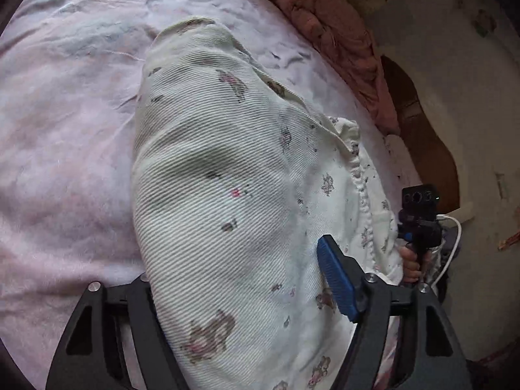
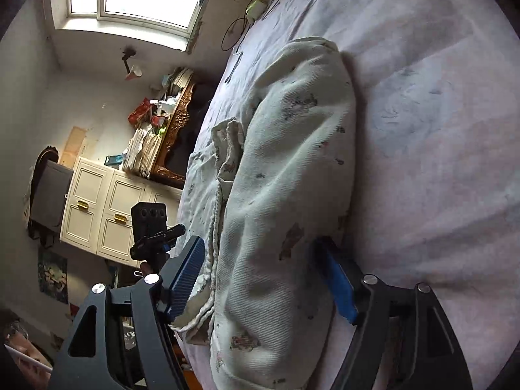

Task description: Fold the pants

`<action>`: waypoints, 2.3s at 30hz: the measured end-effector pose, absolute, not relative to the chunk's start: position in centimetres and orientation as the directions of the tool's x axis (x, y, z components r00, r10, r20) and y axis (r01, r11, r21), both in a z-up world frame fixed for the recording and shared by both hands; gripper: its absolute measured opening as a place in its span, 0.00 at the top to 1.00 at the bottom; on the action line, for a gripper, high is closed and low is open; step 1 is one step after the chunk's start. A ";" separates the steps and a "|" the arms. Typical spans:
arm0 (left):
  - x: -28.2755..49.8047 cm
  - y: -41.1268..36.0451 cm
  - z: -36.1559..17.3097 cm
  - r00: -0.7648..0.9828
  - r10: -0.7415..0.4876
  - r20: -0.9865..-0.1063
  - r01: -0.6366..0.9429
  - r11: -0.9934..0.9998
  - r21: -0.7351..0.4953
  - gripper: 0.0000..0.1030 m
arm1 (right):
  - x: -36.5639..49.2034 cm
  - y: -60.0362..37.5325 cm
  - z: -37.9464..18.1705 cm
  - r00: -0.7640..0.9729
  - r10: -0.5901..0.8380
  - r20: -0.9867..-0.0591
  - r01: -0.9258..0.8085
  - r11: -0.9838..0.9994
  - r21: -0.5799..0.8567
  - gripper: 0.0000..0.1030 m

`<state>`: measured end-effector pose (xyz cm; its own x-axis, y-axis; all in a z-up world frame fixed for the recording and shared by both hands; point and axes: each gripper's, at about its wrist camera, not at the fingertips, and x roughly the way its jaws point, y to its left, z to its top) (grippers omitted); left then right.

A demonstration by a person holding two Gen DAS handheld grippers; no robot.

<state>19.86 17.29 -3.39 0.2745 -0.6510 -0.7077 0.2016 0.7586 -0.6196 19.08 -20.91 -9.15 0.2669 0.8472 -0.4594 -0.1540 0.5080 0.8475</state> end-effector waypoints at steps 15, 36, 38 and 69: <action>19.4 17.4 -1.6 0.321 -0.614 -0.721 0.188 0.787 -0.587 0.68 | 22.0 -22.6 -9.2 0.317 0.761 -0.566 -0.109 0.622 0.775 0.37; 16.2 9.6 9.7 0.687 -0.289 -0.667 0.336 0.940 -0.062 0.77 | 16.7 -9.8 5.2 0.756 0.356 -0.550 -0.324 0.933 0.159 0.85; 18.2 9.9 11.7 0.691 -0.310 -0.653 0.328 0.939 -0.099 0.77 | 18.3 -10.1 7.7 0.770 0.342 -0.538 -0.301 0.939 0.165 0.85; 48.4 13.1 3.1 0.822 -0.020 -0.570 0.066 0.996 0.061 0.24 | 50.8 -13.0 0.3 0.753 0.013 -0.658 0.124 0.979 0.161 0.48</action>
